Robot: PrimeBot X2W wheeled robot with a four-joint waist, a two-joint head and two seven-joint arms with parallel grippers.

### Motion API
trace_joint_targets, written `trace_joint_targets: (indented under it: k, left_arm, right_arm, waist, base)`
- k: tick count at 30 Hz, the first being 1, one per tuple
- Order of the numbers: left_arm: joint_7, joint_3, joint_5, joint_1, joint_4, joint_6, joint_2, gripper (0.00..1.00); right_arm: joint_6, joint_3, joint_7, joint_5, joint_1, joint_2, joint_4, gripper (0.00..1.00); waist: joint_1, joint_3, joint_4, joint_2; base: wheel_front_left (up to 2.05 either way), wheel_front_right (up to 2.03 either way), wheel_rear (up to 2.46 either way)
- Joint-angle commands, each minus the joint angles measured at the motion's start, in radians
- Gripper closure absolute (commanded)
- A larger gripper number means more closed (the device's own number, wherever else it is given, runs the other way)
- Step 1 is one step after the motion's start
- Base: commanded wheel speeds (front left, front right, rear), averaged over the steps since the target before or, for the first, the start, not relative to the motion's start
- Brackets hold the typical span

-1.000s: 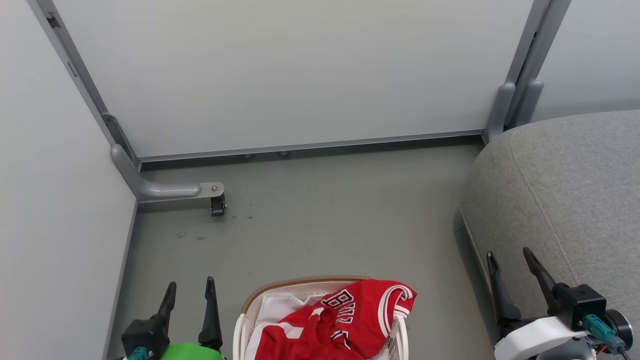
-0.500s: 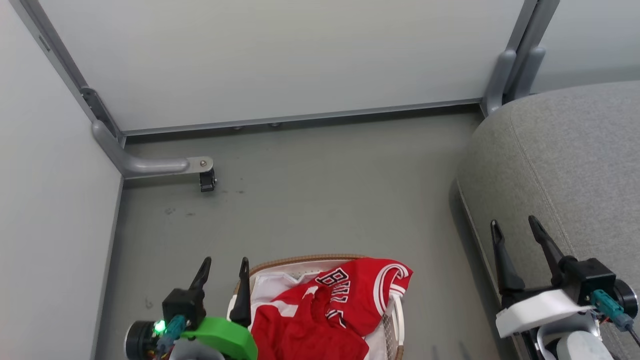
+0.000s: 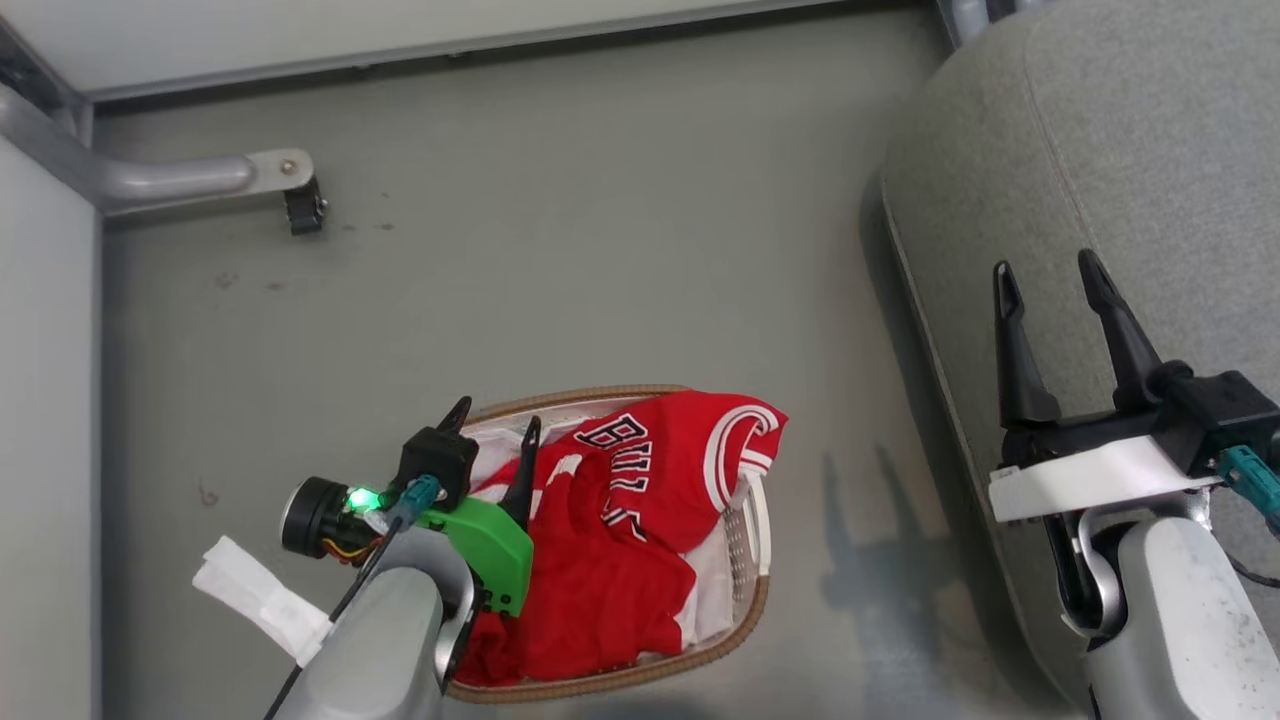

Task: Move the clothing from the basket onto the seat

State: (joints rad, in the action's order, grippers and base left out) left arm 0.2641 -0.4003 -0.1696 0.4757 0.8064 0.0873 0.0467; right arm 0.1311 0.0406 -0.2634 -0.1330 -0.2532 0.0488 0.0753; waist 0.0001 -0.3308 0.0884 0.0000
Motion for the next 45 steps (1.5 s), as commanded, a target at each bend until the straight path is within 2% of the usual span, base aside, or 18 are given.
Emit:
trace_joint_targets:
  k: [1,8,13,21,26,28,29,30,31,32,39,45]
  left_arm:
    - [0.001,-0.011,0.009,0.038,0.041,0.006,0.007,0.0]
    - [-0.013,-0.078,0.018,0.108,0.244,0.006,0.008,0.0]
    - [-0.014,-0.099,0.028,0.147,0.328,-0.004,0.008,0.0]
    - [-0.034,-0.083,0.01,0.227,0.419,-0.051,0.033,0.0]
    - [-0.059,-0.066,-0.007,0.262,0.448,-0.1,0.056,0.0]
    - [-0.071,-0.059,-0.018,0.266,0.454,-0.107,0.057,0.0]
    - [-0.076,-0.057,-0.024,0.266,0.457,-0.107,0.058,0.09]
    - [-0.081,-0.055,-0.028,0.266,0.46,-0.101,0.058,0.4]
    - [-0.085,-0.055,-0.033,0.264,0.462,-0.098,0.059,0.8]
    - [-0.086,-0.054,-0.038,0.262,0.465,-0.095,0.058,1.0]
    - [-0.059,-0.041,-0.071,0.219,0.472,-0.079,0.037,1.0]
    - [-0.02,-0.047,-0.097,0.179,0.448,-0.051,0.015,1.0]
  right_arm:
    - [-0.001,-0.004,-0.002,-0.011,-0.025,0.003,-0.007,0.0]
    - [-0.001,-0.015,-0.002,-0.054,-0.073,0.002,-0.022,0.0]
    - [-0.001,-0.035,-0.002,-0.085,-0.084,0.002,-0.034,0.0]
    - [-0.001,-0.056,-0.002,-0.101,-0.098,0.002,-0.054,0.0]
    - [-0.001,-0.062,-0.002,-0.111,-0.11,0.002,-0.053,0.0]
    - [-0.001,-0.063,-0.002,-0.115,-0.11,0.002,-0.051,0.0]
    - [-0.001,-0.064,-0.002,-0.116,-0.11,0.002,-0.05,0.0]
    - [-0.001,-0.065,-0.002,-0.118,-0.111,0.002,-0.048,0.0]
    - [-0.001,-0.067,-0.002,-0.12,-0.112,0.002,-0.047,0.0]
    - [-0.001,-0.067,-0.002,-0.12,-0.112,0.002,-0.046,0.0]
    - [-0.001,-0.062,-0.002,-0.106,-0.094,0.002,-0.027,0.0]
    - [-0.001,-0.051,-0.002,-0.073,-0.069,0.003,-0.005,0.0]
  waist:
    - [-0.0001,-0.176,0.112,0.0]
    - [-0.0001,-0.298,0.184,0.0]
    - [-0.0001,-0.368,0.214,0.0]
    - [-0.0001,-0.45,0.236,0.0]
    - [-0.0001,-0.472,0.242,0.0]
    - [-0.0001,-0.475,0.243,0.0]
    - [-0.0001,-0.475,0.243,0.0]
    - [-0.0001,-0.475,0.243,0.0]
    - [-0.0001,-0.475,0.243,0.0]
    - [-0.0001,-0.473,0.243,0.0]
    - [-0.0001,-0.426,0.219,0.0]
    - [-0.0001,-0.328,0.166,0.0]
  base:
    - [0.0,0.0,0.0]
    - [0.0,0.0,0.0]
    - [0.0,0.0,0.0]
    - [0.0,0.0,0.0]
    - [0.0,0.0,0.0]
    - [0.0,0.0,0.0]
    - [0.0,0.0,0.0]
    - [0.0,0.0,0.0]
    - [0.0,0.0,0.0]
    - [0.0,0.0,0.0]
    - [0.0,0.0,0.0]
    - [0.0,0.0,0.0]
